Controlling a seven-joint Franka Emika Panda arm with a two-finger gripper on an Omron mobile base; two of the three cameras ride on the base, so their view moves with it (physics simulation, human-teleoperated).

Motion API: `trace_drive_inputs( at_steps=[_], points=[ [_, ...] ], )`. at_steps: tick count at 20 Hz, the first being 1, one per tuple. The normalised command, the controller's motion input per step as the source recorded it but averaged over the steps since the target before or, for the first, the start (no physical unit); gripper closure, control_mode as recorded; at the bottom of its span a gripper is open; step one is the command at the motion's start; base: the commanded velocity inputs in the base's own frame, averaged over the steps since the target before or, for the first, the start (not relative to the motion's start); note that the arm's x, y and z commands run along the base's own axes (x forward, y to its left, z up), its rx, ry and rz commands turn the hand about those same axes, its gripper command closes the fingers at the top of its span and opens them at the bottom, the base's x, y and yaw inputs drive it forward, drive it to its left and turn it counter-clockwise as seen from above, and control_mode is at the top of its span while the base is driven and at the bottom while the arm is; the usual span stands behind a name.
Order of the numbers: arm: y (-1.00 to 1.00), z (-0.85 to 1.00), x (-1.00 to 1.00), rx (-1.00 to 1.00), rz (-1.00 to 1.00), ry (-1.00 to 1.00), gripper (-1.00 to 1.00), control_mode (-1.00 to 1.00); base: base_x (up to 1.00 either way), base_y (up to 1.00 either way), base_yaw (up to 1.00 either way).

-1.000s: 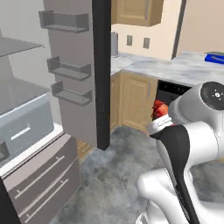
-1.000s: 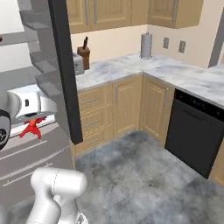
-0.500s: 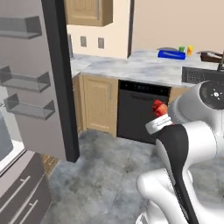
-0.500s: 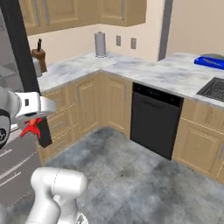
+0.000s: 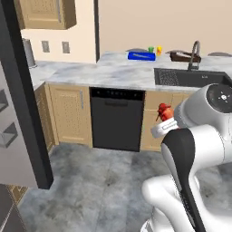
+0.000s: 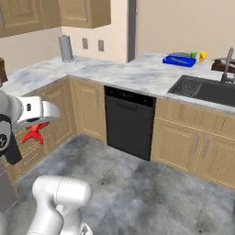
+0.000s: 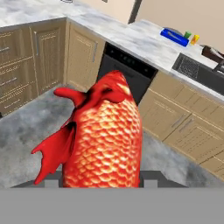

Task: Gather the lemon and mushroom from the fridge and place them on a tray on the dining counter. Then gather the steak and fish from the fridge and place them on the other tray.

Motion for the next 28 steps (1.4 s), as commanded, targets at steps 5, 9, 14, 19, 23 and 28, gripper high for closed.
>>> trace_drive_inputs(
  at_steps=[5, 9, 14, 19, 23, 28],
  points=[
    [0.00, 0.00, 0.00, 0.00, 0.00, 0.00, 1.00, 1.00, 0.36, -1.00, -0.21],
    [0.00, 0.00, 0.00, 0.00, 0.00, 0.00, 1.00, 1.00, 0.78, -0.79, -0.28],
    [0.00, 0.00, 0.00, 0.00, 0.00, 0.00, 1.00, 1.00, 0.86, -0.46, -0.34],
    [0.00, 0.00, 0.00, 0.00, 0.00, 0.00, 1.00, 1.00, 0.84, -0.71, -0.30],
    [0.00, 0.00, 0.00, 0.00, 0.00, 0.00, 1.00, 1.00, 0.70, -1.00, -0.21],
    [0.00, 0.00, 0.00, 0.00, 0.00, 0.00, 1.00, 1.00, 0.66, -0.99, -0.18]
  ],
)
